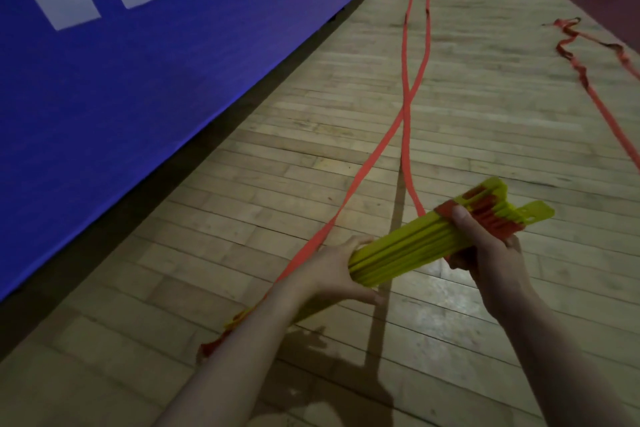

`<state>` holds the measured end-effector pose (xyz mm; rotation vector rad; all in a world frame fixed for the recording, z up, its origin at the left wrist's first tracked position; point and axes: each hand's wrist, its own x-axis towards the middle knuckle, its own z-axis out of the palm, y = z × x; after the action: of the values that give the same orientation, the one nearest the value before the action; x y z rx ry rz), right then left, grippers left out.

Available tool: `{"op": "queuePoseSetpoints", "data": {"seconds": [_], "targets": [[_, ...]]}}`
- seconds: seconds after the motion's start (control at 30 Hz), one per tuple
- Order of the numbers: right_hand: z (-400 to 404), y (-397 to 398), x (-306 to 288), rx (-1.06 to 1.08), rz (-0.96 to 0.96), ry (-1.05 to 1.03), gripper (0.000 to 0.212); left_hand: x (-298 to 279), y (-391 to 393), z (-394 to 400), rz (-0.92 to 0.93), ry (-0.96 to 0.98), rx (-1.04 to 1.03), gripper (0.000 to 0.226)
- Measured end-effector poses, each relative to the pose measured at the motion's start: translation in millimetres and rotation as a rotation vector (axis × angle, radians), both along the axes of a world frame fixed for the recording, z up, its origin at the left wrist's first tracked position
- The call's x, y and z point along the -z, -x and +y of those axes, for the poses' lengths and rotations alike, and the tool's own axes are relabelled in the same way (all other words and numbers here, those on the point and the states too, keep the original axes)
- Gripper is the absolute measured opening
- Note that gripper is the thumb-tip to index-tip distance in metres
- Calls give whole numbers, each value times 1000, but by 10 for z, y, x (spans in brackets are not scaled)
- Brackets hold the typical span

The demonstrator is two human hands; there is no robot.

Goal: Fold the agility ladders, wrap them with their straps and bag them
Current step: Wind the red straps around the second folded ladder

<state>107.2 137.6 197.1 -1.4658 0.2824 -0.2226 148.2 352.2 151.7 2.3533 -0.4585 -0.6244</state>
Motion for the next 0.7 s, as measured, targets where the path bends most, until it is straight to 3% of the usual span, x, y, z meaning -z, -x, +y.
{"op": "queuePoseSetpoints", "data": {"seconds": [0.1, 0.23, 0.37, 0.47, 0.57, 0.63, 0.7], "targets": [[-8, -33, 7, -26, 73, 36, 72, 26, -46, 24, 4, 26, -17, 60], [15, -12, 12, -18, 246, 102, 59, 216, 27, -73, -346, -47, -199, 51], [193, 40, 86, 3, 339, -118, 46, 320, 152, -246, -775, -125, -294, 56], [298, 25, 49, 115, 137, -389, 27, 262, 139, -339, -947, -110, -349, 59], [267, 19, 37, 177, 0, -493, 34, 103, 111, -406, -893, -72, -327, 61], [202, 33, 69, 200, 12, -538, 47, 20, 132, -407, -783, -60, -283, 66], [101, 52, 108, 188, 15, -560, 47, -52, 155, -327, -641, -13, -242, 73]]}}
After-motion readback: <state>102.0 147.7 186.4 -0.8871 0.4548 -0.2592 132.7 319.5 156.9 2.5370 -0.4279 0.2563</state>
